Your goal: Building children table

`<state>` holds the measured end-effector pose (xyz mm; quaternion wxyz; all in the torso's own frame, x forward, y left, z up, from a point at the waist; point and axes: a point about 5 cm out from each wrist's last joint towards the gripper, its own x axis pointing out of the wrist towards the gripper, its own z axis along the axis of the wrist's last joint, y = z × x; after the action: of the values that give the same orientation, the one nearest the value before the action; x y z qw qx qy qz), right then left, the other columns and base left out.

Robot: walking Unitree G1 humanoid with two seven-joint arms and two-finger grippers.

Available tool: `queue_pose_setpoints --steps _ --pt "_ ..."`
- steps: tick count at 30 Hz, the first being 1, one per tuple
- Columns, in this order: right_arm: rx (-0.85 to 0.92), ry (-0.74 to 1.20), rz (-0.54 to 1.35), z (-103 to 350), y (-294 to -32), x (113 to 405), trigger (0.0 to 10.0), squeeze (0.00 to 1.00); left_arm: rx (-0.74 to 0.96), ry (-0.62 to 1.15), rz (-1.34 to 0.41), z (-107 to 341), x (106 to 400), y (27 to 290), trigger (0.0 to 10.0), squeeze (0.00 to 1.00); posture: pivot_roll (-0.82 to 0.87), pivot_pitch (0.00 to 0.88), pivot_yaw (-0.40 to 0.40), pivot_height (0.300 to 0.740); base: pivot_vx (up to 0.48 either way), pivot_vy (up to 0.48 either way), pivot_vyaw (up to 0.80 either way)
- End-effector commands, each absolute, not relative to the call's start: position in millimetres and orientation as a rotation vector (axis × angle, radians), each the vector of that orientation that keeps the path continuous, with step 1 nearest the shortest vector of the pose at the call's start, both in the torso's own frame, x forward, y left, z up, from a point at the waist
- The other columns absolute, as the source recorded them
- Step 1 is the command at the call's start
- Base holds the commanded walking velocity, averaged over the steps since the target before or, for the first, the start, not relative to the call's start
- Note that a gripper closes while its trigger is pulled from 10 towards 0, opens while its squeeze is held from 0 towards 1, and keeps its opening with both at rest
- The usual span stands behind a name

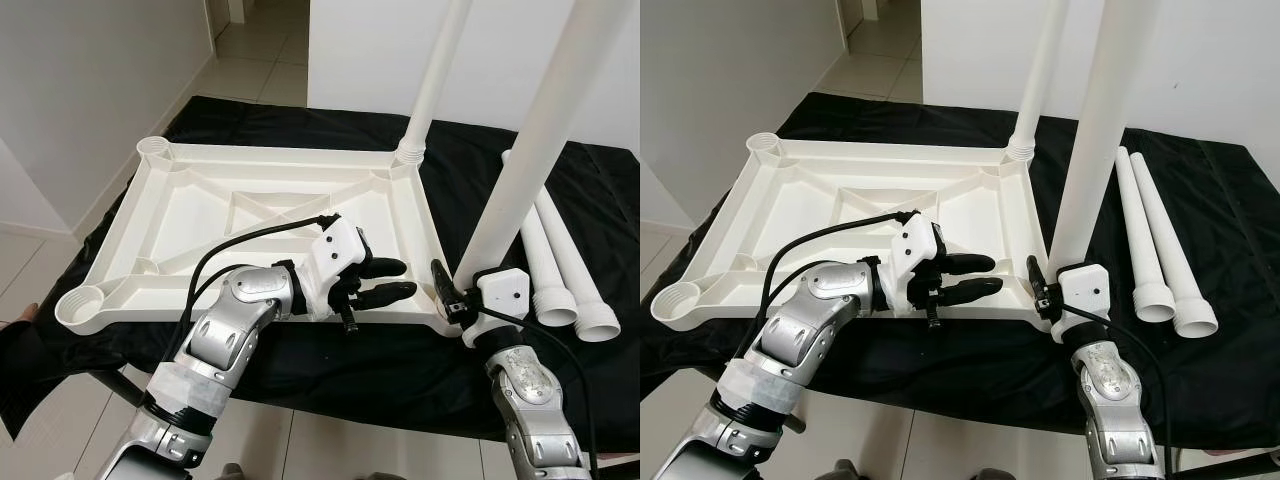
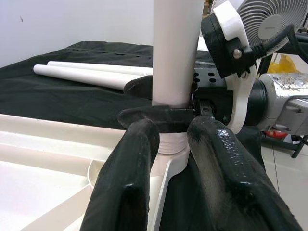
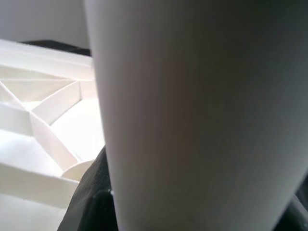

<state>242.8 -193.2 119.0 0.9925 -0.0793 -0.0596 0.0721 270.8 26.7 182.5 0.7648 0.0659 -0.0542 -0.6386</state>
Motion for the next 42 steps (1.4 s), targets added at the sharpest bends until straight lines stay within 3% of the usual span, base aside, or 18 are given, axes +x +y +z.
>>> queue_pose_setpoints --steps 1,12,24,36,42 --pt "-0.05 0.083 0.122 80 -197 233 10.0 0.0 0.143 -0.125 -1.324 184 273 27 10.0 0.0 0.01 0.026 0.016 0.74 0.0 0.0 0.0" --pt "0.073 0.114 0.059 76 -197 236 10.0 0.0 0.146 -0.123 -1.328 184 273 27 10.0 0.0 0.01 0.029 0.021 0.74 0.0 0.0 0.0" --pt "0.028 0.112 0.038 77 -192 239 10.0 0.0 0.146 -0.117 -1.324 183 272 28 10.0 0.0 0.02 0.034 0.013 0.74 0.0 0.0 0.0" --pt "0.125 0.027 -0.395 86 -178 242 10.0 0.0 0.144 -0.117 -1.322 182 271 28 10.0 0.0 0.03 0.022 -0.003 0.74 0.0 0.0 0.0" --pt "0.144 0.011 -0.413 88 -172 244 10.0 0.0 0.142 -0.119 -1.321 182 271 28 10.0 0.0 0.03 0.018 -0.001 0.74 0.0 0.0 0.0"
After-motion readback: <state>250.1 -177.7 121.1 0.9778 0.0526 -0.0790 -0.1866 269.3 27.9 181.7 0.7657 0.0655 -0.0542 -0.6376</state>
